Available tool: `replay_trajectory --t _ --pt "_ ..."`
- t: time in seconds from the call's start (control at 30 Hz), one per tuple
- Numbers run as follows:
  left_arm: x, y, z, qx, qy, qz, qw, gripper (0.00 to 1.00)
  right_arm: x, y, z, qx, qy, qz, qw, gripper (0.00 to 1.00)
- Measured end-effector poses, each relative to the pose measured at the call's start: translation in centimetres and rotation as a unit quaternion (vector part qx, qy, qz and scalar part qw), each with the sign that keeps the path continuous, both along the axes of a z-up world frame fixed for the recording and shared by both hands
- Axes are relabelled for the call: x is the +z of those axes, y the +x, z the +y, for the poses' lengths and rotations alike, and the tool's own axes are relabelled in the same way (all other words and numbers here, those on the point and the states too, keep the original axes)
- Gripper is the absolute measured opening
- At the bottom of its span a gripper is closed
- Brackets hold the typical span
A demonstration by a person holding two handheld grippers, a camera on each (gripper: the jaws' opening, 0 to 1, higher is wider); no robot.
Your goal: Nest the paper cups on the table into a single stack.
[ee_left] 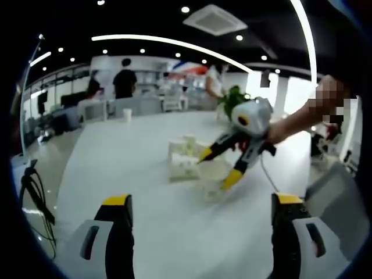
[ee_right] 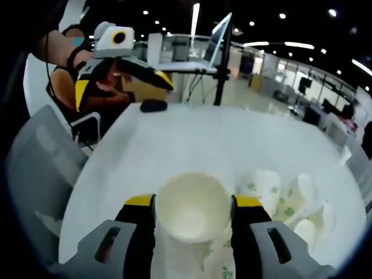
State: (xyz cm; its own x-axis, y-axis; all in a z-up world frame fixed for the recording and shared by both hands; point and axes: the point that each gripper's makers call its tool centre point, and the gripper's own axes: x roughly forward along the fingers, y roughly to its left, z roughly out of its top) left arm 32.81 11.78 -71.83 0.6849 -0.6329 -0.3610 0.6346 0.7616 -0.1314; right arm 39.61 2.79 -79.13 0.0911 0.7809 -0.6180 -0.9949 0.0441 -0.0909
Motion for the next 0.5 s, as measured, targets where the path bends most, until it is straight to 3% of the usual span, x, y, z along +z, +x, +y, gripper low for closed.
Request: replay_trajectory --t 0.5 --pt "0.62 0.15 -0.28 -0.004 -0.003 -0.007 1.0 0.97 0.86 0.02 -0.52 -0.011 0.002 -0.001 0.9999 0.47"
